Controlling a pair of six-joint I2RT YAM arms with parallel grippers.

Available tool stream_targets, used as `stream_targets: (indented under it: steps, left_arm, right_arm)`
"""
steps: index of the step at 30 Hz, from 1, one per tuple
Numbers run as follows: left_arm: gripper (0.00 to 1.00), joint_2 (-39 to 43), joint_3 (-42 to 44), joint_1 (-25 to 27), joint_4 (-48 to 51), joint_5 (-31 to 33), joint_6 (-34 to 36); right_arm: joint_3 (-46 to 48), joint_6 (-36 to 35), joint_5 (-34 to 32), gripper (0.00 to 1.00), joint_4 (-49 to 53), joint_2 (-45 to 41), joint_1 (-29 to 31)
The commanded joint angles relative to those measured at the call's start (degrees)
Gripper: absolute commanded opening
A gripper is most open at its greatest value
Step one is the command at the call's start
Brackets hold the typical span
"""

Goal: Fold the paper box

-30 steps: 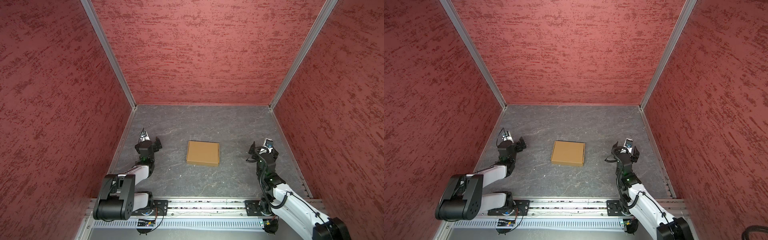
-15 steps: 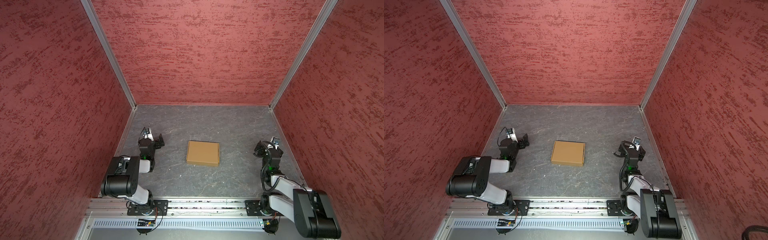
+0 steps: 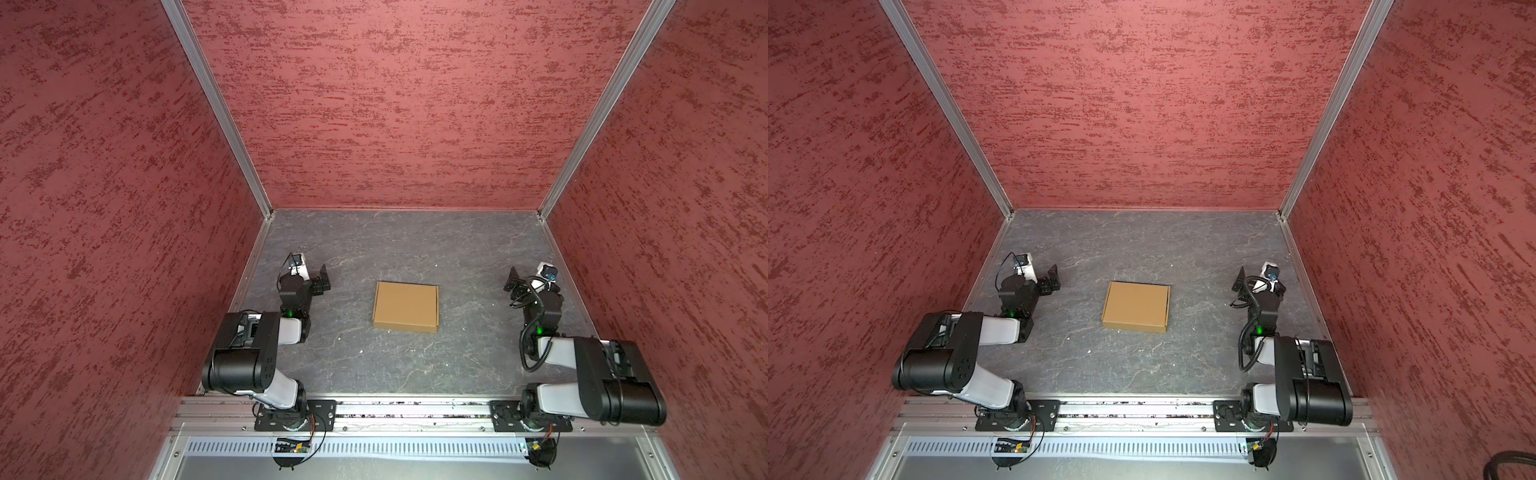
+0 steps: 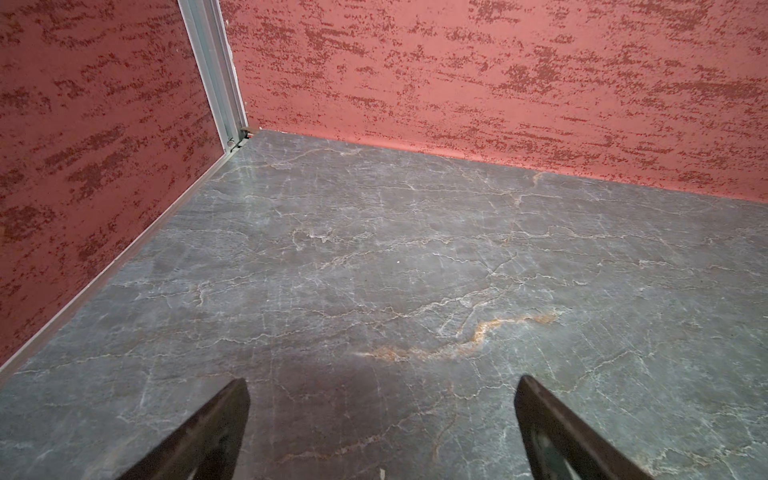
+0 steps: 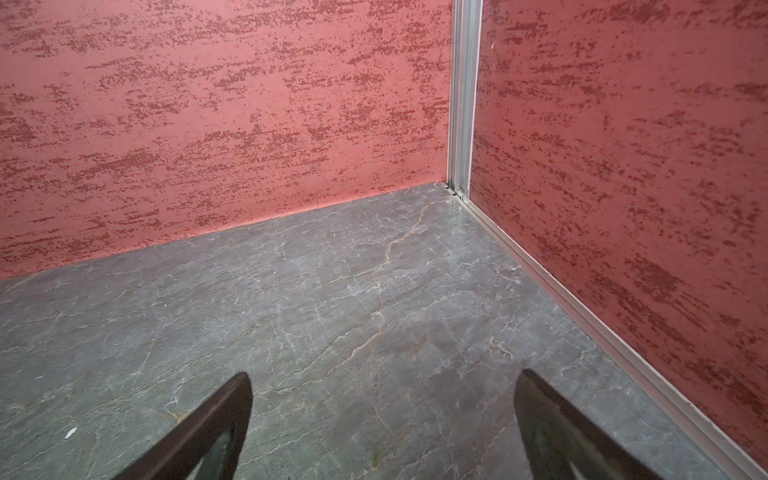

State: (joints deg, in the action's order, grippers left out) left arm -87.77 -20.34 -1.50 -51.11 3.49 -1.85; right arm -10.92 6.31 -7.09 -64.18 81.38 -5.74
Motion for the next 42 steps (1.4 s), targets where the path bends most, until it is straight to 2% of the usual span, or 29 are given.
stream_targets:
  steps: [1, 3, 7, 10, 15, 42]
  left_arm:
    - [1.00, -0.13, -0.67, 0.27, -1.31, -0.32, 0.78]
    - [1.00, -0.14, -0.67, 0.27, -1.32, -0.30, 0.79]
    - [1.00, -0.17, -0.67, 0.22, -1.27, -0.37, 0.74]
    - [1.00, -0.20, -0.67, 0.20, -1.29, -0.32, 0.76]
    - [1.00, -0.12, -0.76, 0.24, -1.36, -0.32, 0.72]
    - [1.00, -0.15, -0.78, 0.27, -1.27, -0.32, 0.71]
  right_arm:
    - [1.55, 0.55, 1.83, 0.99, -12.56, 5.33, -0.43]
    - [1.94, 0.27, 2.23, 0.99, -16.09, 8.01, -0.42]
    - [0.88, 0.31, 2.15, 0.99, -13.17, 7.23, -0.49]
    - [-2.15, -0.86, 4.56, 0.99, -7.84, 7.14, -0.33]
    - [-3.92, -1.91, 2.06, 0.99, -4.65, 7.26, 1.16]
    - [-3.56, -2.17, 1.84, 0.99, -5.25, 7.21, 1.51]
